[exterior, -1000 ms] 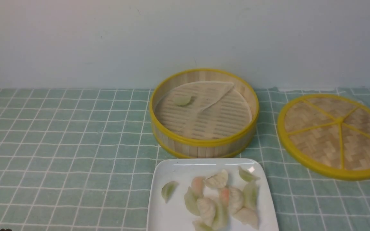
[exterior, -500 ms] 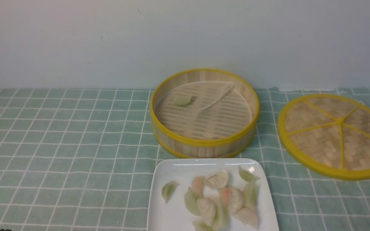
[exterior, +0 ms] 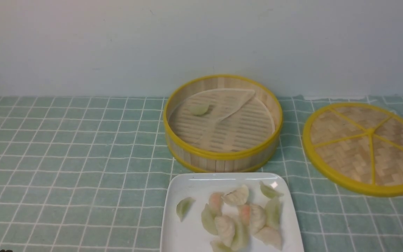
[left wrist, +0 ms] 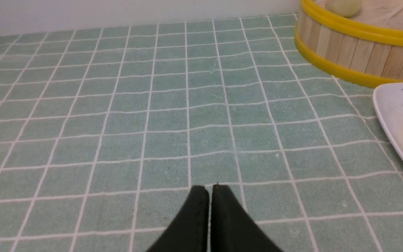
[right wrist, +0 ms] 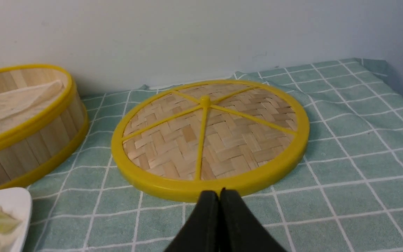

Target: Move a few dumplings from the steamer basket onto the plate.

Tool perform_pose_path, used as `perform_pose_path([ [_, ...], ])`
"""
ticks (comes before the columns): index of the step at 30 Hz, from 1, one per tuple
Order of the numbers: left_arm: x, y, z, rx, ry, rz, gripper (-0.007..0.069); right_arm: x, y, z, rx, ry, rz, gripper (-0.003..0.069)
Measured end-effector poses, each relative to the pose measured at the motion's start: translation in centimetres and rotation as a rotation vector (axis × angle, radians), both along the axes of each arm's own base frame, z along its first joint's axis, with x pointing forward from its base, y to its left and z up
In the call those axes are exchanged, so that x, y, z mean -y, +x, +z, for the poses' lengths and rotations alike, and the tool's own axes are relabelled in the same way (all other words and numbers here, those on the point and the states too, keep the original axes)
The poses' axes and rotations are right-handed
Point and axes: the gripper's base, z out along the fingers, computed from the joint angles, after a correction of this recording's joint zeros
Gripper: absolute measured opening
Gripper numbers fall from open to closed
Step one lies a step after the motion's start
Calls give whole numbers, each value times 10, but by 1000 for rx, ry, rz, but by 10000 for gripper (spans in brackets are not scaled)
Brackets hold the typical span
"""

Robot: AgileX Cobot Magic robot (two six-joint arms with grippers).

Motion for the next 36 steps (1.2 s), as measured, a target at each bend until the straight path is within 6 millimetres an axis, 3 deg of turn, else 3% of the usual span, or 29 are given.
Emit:
perform_pose_path([
  [36, 0, 0, 0, 0, 1, 0, -6, -3, 0, 0, -4, -58, 47, -15],
])
